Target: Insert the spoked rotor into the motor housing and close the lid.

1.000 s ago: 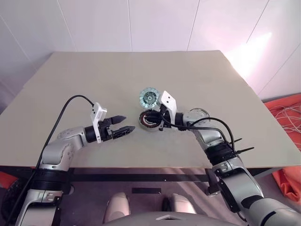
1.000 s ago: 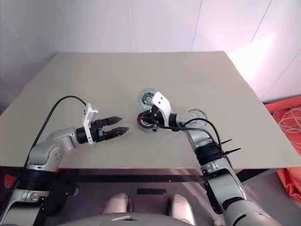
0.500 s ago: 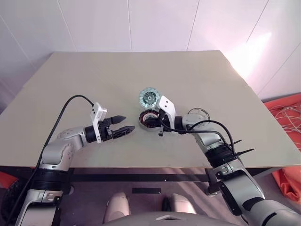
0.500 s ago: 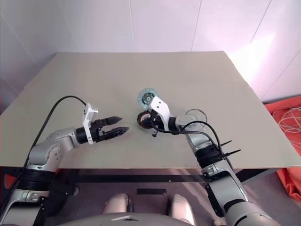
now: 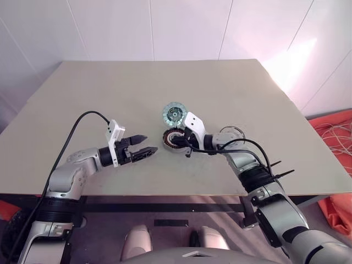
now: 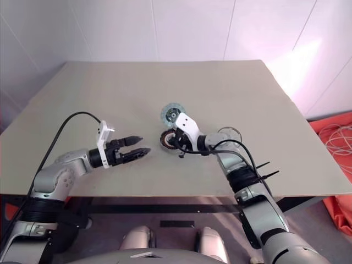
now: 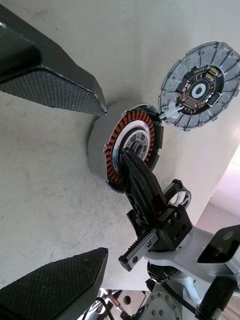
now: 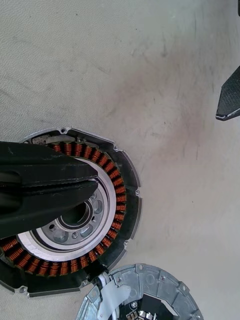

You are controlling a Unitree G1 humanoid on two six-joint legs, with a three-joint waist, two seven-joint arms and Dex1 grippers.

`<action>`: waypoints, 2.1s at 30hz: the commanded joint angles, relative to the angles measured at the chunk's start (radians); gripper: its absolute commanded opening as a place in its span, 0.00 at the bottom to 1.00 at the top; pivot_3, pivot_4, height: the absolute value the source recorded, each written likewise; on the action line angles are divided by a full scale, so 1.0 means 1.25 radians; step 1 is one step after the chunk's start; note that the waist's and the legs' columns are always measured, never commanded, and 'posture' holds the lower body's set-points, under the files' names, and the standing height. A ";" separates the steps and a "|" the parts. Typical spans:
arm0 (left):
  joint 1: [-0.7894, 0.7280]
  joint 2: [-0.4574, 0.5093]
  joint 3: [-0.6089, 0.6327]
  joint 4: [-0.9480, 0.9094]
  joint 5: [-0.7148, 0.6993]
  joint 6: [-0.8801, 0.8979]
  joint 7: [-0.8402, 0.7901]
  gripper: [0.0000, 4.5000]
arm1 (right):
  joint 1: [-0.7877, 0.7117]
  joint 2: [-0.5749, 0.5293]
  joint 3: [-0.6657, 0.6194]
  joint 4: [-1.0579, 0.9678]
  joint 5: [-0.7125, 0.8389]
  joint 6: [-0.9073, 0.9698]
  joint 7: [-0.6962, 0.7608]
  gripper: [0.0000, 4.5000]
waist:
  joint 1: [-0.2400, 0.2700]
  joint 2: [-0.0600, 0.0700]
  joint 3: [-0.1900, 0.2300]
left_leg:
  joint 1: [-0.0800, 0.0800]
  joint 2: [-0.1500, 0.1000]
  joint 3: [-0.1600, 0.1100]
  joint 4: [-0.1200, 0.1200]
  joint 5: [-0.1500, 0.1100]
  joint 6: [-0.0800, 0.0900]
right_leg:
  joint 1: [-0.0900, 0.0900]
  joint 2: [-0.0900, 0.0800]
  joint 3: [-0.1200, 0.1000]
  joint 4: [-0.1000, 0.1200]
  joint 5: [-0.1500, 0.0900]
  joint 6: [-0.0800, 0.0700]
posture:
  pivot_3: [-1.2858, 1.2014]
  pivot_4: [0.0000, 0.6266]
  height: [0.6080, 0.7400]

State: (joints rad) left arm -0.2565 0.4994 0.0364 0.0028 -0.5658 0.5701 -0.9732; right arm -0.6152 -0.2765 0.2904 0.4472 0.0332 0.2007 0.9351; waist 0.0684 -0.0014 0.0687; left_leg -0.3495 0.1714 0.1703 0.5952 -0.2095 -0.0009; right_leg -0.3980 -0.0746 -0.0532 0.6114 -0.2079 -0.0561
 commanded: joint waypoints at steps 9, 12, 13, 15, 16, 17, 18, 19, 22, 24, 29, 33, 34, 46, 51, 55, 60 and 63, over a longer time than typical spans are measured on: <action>-0.011 0.006 0.012 -0.014 -0.001 -0.015 -0.002 1.00 | -0.028 -0.008 -0.027 -0.001 0.009 -0.022 -0.006 0.00 | 0.000 0.000 0.000 | 0.001 0.000 0.000 0.001 0.000 0.000 | 0.000 0.000 0.000 0.002 0.000 0.000 | 0.52 0.00 1.00; -0.008 0.008 0.013 -0.015 -0.003 -0.015 -0.005 1.00 | -0.021 -0.006 -0.038 -0.031 0.038 -0.009 0.018 0.00 | 0.000 0.000 0.000 | 0.001 0.000 0.000 0.001 0.000 0.000 | 0.000 0.000 0.000 0.002 0.000 0.000 | 0.52 0.00 1.00; -0.008 0.008 0.013 -0.015 -0.003 -0.015 -0.005 1.00 | -0.021 -0.004 -0.042 -0.042 0.047 -0.004 0.024 0.00 | 0.000 0.000 0.000 | 0.000 0.000 0.000 0.001 0.000 0.000 | 0.000 0.000 0.000 0.002 0.000 0.000 | 0.52 0.00 1.00; -0.008 0.008 0.014 -0.015 -0.004 -0.014 -0.006 1.00 | -0.022 0.002 -0.050 -0.052 0.060 0.003 0.029 0.00 | 0.000 0.000 0.000 | 0.000 0.000 0.000 0.001 0.000 0.000 | 0.000 0.000 0.000 0.002 0.000 0.000 | 0.52 0.00 1.00; -0.009 0.008 0.014 -0.014 -0.005 -0.013 -0.006 1.00 | -0.025 0.006 -0.056 -0.053 0.067 0.008 0.028 0.00 | 0.000 0.000 0.000 | 0.000 0.000 0.000 0.001 0.000 0.000 | 0.000 0.000 0.000 0.002 0.000 0.000 | 0.52 0.00 1.00; -0.010 0.008 0.014 -0.014 -0.005 -0.013 -0.006 1.00 | -0.027 0.009 -0.060 -0.054 0.071 0.012 0.026 0.00 | 0.000 0.000 0.000 | 0.000 0.000 0.000 0.001 0.000 0.000 | 0.000 0.000 0.000 0.002 0.000 0.000 | 0.52 0.00 1.00; -0.011 0.008 0.014 -0.013 -0.005 -0.013 -0.006 1.00 | -0.028 0.011 -0.063 -0.054 0.074 0.016 0.026 0.00 | 0.000 0.000 0.000 | 0.000 0.000 0.000 0.001 0.000 0.000 | 0.000 0.000 0.000 0.002 0.000 0.000 | 0.52 0.00 1.00; -0.012 0.008 0.014 -0.013 -0.005 -0.013 -0.006 1.00 | -0.030 0.012 -0.066 -0.051 0.074 0.016 0.024 0.00 | 0.000 0.000 0.000 | 0.000 0.000 0.000 0.001 0.000 0.000 | 0.000 0.000 0.000 0.002 0.000 0.000 | 0.52 0.00 1.00; -0.011 0.009 0.014 -0.014 -0.004 -0.013 -0.005 1.00 | -0.046 0.020 -0.071 -0.007 0.062 0.003 -0.001 0.00 | 0.000 0.000 0.000 | 0.000 0.000 0.000 0.001 0.000 0.000 | 0.000 0.000 0.000 0.002 0.000 0.000 | 0.52 0.00 1.00; -0.011 0.009 0.014 -0.014 -0.004 -0.012 -0.005 1.00 | -0.055 0.026 -0.073 0.022 0.059 -0.004 -0.010 0.00 | 0.000 0.000 0.000 | 0.000 0.000 0.000 0.001 0.000 0.000 | 0.000 0.000 0.000 0.002 0.000 0.000 | 0.52 0.00 1.00; -0.013 0.011 0.012 -0.014 -0.003 -0.011 -0.005 1.00 | -0.079 0.051 -0.068 0.113 0.041 -0.043 -0.035 0.00 | 0.000 0.000 0.000 | 0.000 0.000 0.000 0.001 0.000 0.000 | 0.000 0.000 0.000 0.002 0.000 0.000 | 0.52 0.00 1.00; -0.014 0.012 0.013 -0.015 -0.002 -0.012 -0.003 1.00 | -0.067 0.063 -0.060 0.133 0.031 -0.053 -0.036 0.00 | 0.000 0.000 0.000 | 0.000 0.000 0.000 0.001 0.000 0.000 | -0.001 0.000 0.000 0.002 0.000 -0.001 | 0.52 0.00 1.00; -0.015 0.012 0.013 -0.014 -0.002 -0.011 -0.003 1.00 | -0.065 0.064 -0.060 0.134 0.029 -0.053 -0.036 0.00 | 0.000 0.000 0.000 | 0.000 0.000 0.000 0.001 0.000 0.000 | -0.001 0.000 0.000 0.002 0.000 -0.001 | 0.52 0.00 1.00; -0.016 0.012 0.015 -0.011 -0.001 -0.015 -0.002 1.00 | -0.082 0.056 -0.090 0.113 0.031 -0.056 -0.067 0.00 | 0.000 0.000 0.000 | 0.000 0.000 0.000 0.001 0.000 0.000 | -0.001 0.000 0.000 0.002 0.000 -0.001 | 0.52 0.00 1.00; -0.017 0.013 0.015 -0.009 -0.001 -0.015 -0.003 1.00 | -0.093 0.055 -0.100 0.074 0.042 -0.051 -0.050 0.00 | 0.000 0.000 0.000 | 0.000 0.000 0.000 0.001 0.000 0.000 | -0.001 0.000 0.000 0.002 0.000 -0.001 | 0.52 0.00 1.00; -0.018 0.013 0.014 -0.006 0.001 -0.018 -0.003 1.00 | -0.067 0.061 -0.085 0.072 0.031 -0.049 -0.042 0.00 | 0.000 0.000 0.000 | 0.000 0.000 0.000 0.001 0.000 0.000 | -0.001 0.000 0.000 0.002 0.000 -0.001 | 0.52 0.00 1.00; -0.018 0.014 0.015 -0.007 0.001 -0.017 -0.002 1.00 | -0.025 0.077 -0.068 0.122 0.011 -0.054 -0.064 0.00 | 0.000 0.000 0.000 | 0.000 0.000 0.000 0.001 0.000 0.000 | -0.001 0.000 0.000 0.002 0.000 -0.001 | 0.52 0.00 1.00; -0.017 0.017 0.015 -0.009 0.000 -0.015 -0.003 1.00 | -0.024 0.080 -0.075 0.174 -0.001 -0.074 -0.092 0.00 | -0.001 0.000 0.000 | 0.001 0.000 0.000 0.001 0.000 0.000 | 0.000 0.000 0.000 0.002 0.000 -0.001 | 0.52 0.00 1.00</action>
State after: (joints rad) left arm -0.2618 0.5084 0.0367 0.0122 -0.5641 0.5637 -0.9731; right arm -0.6436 -0.1712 0.2000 0.6230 0.0508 0.1136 0.8431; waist 0.0675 -0.0017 0.0685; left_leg -0.3471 0.1719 0.1699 0.5961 -0.2097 -0.0005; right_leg -0.3967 -0.0745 -0.0531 0.6140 -0.2076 -0.0567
